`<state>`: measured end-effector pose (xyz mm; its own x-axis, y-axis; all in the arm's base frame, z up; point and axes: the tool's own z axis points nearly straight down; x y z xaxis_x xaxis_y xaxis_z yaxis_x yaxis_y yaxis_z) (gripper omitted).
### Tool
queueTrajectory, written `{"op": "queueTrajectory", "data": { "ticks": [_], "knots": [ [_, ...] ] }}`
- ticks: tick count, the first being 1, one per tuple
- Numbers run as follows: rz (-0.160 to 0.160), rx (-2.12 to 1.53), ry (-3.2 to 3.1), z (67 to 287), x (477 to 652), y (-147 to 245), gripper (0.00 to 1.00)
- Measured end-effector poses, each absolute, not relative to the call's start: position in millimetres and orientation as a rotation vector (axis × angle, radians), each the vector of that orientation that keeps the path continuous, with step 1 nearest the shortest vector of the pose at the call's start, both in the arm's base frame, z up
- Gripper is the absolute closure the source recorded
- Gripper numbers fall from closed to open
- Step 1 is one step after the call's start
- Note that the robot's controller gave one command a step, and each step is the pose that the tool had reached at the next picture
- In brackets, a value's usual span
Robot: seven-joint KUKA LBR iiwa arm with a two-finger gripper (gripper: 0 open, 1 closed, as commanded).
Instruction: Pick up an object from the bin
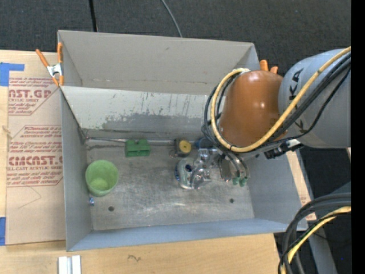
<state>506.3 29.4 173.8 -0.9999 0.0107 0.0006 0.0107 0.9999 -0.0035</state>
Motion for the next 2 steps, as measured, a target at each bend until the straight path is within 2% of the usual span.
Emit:
{"op": "queueTrajectory", "data": {
  "ticks": [1,2],
  "knots": [
    [-0.001,-0.008,-3.142,173,507.0,34,0.00],
    [-0.002,0.381,-3.116,93,547.1,45,0.00]
  ]
}}
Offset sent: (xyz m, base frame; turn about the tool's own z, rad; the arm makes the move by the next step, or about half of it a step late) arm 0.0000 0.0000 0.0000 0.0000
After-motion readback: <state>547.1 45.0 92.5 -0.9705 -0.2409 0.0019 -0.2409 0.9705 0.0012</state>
